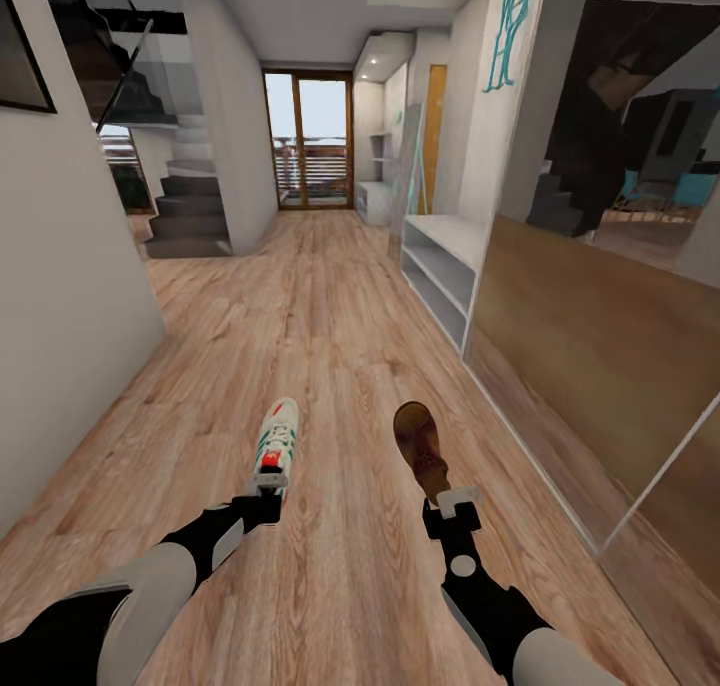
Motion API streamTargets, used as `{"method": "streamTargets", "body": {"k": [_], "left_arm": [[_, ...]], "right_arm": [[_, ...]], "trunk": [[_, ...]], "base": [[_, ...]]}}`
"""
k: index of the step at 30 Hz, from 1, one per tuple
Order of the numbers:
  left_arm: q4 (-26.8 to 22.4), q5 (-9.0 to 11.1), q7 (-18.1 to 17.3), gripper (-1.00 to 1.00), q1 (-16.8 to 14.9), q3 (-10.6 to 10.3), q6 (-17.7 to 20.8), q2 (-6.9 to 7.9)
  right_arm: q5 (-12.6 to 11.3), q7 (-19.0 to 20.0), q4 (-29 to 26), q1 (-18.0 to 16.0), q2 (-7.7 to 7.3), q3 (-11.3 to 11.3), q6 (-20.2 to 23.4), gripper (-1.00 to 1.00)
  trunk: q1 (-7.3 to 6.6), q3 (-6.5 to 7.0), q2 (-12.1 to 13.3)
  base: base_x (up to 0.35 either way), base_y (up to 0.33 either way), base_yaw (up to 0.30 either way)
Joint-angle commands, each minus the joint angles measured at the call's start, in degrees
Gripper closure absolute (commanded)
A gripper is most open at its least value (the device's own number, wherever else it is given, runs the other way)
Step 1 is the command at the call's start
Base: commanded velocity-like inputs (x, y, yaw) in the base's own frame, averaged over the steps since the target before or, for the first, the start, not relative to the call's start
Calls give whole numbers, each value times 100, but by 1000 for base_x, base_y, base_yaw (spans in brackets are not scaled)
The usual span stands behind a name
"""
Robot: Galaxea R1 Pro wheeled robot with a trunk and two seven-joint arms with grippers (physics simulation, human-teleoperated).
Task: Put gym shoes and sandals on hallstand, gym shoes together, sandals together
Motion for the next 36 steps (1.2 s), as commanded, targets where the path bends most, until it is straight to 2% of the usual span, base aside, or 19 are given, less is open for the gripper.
{"method": "streamTargets", "body": {"k": [1,2,7,10,18,36], "left_arm": [[15,-15,-23,100,0,52,34,-3],[58,11,-23,100,0,55,32,-3],[299,97,-24,100,0,62,24,11],[336,107,-24,100,0,63,22,12],[367,113,-24,100,0,63,20,4],[366,115,-24,100,0,63,25,3]], "right_arm": [[-14,-46,17,-5,-2,30,-5,100],[-54,-47,40,-5,-2,28,-6,100],[-631,-43,281,-8,-8,21,-22,100],[-800,-43,365,-9,-29,21,-97,100],[-910,-43,665,-10,-46,28,-228,100],[-925,-34,703,-10,-43,30,-239,100]], "trunk": [[2,-5,-2],[2,-5,-2],[2,-5,-2],[2,-5,-2],[2,-5,-2],[2,-5,-2]], "base": [[350,109,0],[350,107,0],[350,103,0],[350,102,0],[350,101,0],[350,104,0]]}}
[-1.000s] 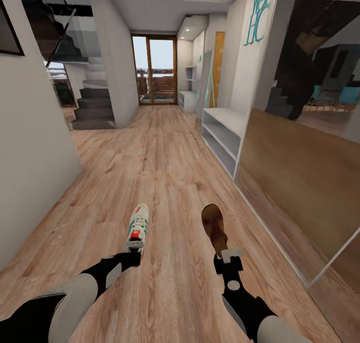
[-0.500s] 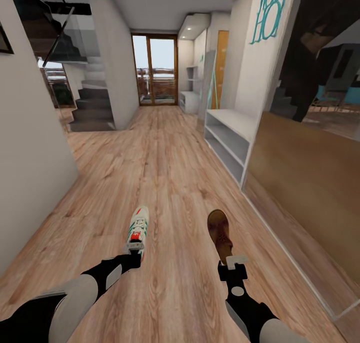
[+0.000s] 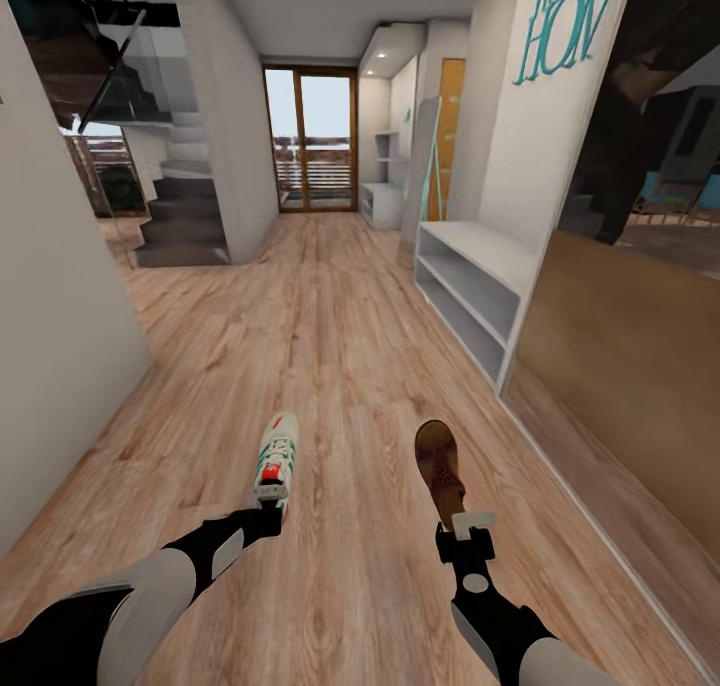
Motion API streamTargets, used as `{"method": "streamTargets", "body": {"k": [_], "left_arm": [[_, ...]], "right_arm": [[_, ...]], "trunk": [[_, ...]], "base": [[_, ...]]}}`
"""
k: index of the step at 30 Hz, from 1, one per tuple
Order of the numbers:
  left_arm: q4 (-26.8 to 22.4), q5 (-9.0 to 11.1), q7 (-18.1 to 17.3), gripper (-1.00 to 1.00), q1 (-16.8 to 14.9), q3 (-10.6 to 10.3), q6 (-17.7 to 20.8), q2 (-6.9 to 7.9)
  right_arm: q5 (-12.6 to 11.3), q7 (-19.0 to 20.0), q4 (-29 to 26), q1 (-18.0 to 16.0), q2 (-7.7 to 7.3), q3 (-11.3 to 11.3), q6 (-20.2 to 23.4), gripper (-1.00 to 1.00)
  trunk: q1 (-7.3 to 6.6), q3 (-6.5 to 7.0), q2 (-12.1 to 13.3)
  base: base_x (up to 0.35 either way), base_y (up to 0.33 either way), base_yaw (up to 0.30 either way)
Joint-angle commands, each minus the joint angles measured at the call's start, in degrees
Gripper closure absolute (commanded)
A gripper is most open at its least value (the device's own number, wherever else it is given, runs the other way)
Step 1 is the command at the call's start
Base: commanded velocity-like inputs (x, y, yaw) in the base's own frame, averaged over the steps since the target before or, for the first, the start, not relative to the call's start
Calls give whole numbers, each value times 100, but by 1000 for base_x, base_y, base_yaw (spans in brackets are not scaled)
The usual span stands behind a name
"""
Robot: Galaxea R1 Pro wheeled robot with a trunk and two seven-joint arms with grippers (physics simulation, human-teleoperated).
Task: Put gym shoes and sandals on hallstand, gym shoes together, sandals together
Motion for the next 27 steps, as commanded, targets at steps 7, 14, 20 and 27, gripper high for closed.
{"method": "streamTargets", "body": {"k": [7,14,20,27], "left_arm": [[-10,-28,-18,100,0,49,33,-1],[-10,-25,-18,100,0,49,32,-1],[-10,-24,-18,100,0,49,28,-1],[-10,-27,-18,100,0,49,32,-1]], "right_arm": [[-175,-34,80,-6,21,48,-37,100],[-1307,-23,136,-7,29,81,-39,100],[-1326,-17,137,-8,29,83,-38,100],[-1328,102,157,-8,29,89,-38,100]], "trunk": [[2,-5,-2],[2,-5,-2],[2,-5,-2],[2,-5,-2]], "base": [[350,108,0],[347,123,0],[324,187,0],[327,192,0]]}}
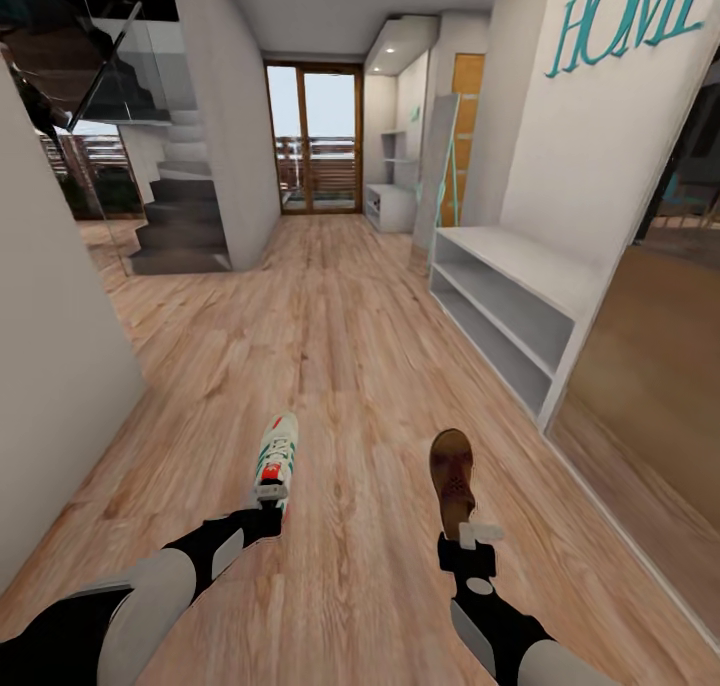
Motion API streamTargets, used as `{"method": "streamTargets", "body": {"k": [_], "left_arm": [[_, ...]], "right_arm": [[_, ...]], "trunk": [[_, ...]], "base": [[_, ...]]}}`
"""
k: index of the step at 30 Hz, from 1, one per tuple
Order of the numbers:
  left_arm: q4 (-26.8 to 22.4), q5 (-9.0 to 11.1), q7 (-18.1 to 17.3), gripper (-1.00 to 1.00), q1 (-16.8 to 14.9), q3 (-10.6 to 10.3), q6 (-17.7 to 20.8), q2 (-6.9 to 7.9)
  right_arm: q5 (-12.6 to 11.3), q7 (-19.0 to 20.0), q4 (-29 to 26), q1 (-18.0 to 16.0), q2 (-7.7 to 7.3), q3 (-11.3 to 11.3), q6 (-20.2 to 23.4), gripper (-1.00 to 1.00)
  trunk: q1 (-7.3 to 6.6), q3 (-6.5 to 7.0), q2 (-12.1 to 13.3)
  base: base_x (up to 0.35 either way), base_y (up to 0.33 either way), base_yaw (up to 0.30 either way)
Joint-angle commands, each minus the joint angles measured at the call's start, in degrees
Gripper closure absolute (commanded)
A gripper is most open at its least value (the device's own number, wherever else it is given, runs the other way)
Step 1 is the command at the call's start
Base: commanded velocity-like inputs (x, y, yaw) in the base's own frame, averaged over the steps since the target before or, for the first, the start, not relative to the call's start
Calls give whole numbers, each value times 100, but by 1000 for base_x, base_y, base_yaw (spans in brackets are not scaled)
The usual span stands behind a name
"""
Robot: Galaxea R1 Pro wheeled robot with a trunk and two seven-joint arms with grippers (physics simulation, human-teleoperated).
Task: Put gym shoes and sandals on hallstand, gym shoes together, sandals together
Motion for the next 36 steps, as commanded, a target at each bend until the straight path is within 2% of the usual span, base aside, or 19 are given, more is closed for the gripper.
{"method": "streamTargets", "body": {"k": [1,16,36], "left_arm": [[-13,-32,-19,100,1,49,33,-1],[-13,-36,-19,100,1,49,29,-9],[-20,-28,-22,100,1,49,34,-3]], "right_arm": [[-51,-26,6,-6,-2,49,-30,100],[-51,4,19,-4,2,50,-40,100],[-51,7,24,-4,9,50,-48,100]], "trunk": [[2,-5,-2],[2,-5,-2],[2,-5,-2]], "base": [[330,193,0],[338,170,0],[350,14,0]]}}
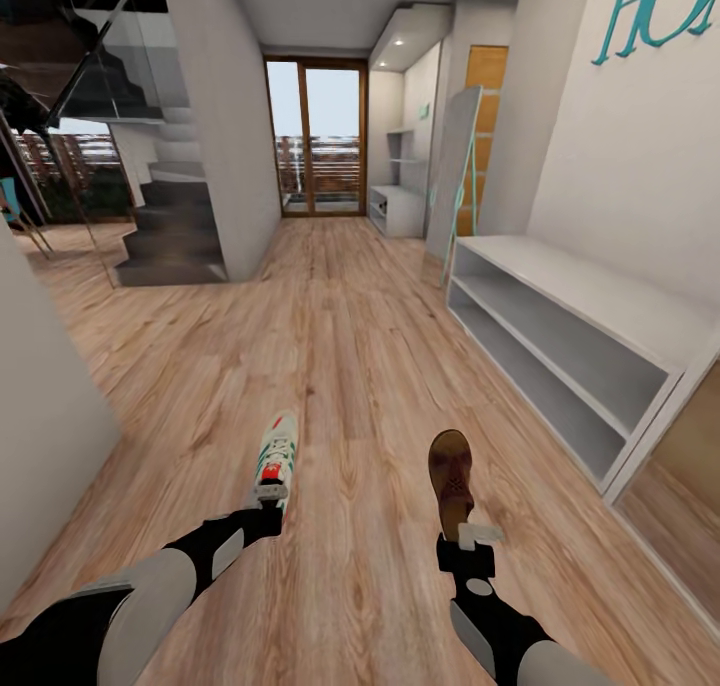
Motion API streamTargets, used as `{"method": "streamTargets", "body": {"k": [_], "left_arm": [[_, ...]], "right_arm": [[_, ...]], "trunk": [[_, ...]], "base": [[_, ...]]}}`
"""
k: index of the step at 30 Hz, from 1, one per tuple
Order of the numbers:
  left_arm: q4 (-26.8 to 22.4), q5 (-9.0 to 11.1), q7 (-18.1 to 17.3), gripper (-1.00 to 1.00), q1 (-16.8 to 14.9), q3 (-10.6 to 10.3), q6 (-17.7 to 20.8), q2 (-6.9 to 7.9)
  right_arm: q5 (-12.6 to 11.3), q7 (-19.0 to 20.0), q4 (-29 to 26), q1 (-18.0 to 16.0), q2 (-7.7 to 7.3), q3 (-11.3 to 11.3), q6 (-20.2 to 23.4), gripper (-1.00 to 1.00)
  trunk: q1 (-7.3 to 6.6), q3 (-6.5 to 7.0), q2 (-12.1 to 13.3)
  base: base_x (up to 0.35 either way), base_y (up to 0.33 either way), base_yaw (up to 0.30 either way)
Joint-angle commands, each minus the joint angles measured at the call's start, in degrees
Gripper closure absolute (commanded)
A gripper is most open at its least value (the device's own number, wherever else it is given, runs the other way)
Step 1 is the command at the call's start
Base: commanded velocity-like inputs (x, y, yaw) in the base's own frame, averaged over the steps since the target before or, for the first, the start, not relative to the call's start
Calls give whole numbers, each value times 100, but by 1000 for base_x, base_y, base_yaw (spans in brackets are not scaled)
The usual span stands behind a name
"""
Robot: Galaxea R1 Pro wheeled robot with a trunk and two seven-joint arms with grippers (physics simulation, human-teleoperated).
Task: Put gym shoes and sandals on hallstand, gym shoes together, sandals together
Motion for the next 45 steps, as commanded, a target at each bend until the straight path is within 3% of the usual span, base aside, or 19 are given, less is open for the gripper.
{"method": "streamTargets", "body": {"k": [1,45], "left_arm": [[-13,-30,-19,100,0,49,33,0],[-57,-13,-25,100,0,32,45,-30]], "right_arm": [[-53,-31,4,-6,-1,50,-29,100],[-19,-63,207,-4,-46,46,-22,100]], "trunk": [[2,-5,-2],[2,-50,-2]], "base": [[350,0,0],[350,0,0]]}}
